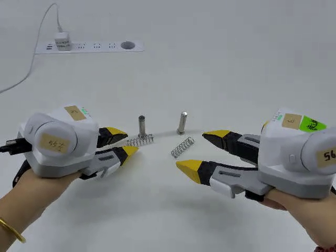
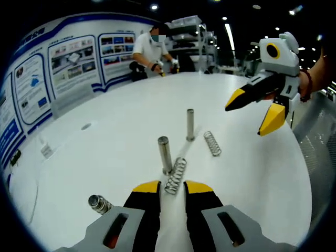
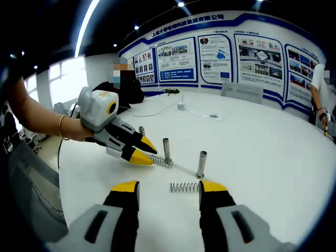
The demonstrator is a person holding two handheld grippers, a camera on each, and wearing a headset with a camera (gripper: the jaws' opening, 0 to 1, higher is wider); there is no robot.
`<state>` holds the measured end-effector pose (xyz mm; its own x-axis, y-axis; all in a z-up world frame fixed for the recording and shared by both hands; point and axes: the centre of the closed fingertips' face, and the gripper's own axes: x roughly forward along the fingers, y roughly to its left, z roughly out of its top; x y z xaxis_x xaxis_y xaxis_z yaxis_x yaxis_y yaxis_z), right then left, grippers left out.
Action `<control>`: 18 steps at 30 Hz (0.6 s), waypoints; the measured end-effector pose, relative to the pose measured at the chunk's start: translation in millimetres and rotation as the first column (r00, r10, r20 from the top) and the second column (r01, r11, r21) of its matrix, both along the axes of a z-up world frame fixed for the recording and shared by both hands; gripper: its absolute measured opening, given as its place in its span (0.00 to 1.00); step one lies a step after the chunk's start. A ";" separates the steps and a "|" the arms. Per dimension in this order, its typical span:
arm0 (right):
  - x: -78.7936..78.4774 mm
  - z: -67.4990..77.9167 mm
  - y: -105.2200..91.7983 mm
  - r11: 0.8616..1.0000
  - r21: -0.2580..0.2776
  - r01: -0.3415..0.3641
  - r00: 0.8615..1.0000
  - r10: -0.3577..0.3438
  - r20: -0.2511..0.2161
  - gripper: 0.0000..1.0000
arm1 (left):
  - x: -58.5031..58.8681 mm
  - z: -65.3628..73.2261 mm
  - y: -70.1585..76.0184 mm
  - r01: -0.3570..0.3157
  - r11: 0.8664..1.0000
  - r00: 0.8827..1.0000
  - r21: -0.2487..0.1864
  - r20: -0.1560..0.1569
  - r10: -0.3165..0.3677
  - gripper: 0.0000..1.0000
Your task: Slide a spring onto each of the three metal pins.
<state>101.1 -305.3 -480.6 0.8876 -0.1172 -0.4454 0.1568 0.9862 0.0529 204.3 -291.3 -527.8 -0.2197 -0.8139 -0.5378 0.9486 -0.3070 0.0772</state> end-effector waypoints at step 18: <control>-1.5 -1.9 -6.5 0.999 0.029 0.043 0.999 -0.043 0.006 0.46 | -2.0 -9.4 -5.3 0.036 0.998 0.999 0.045 -0.017 -0.035 0.12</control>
<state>99.6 -311.8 -482.5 0.8852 -0.1427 -0.4428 0.1985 0.9767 0.0820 202.3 -296.7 -537.2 -0.2569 -0.7806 -0.5698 0.9381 -0.3431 0.0472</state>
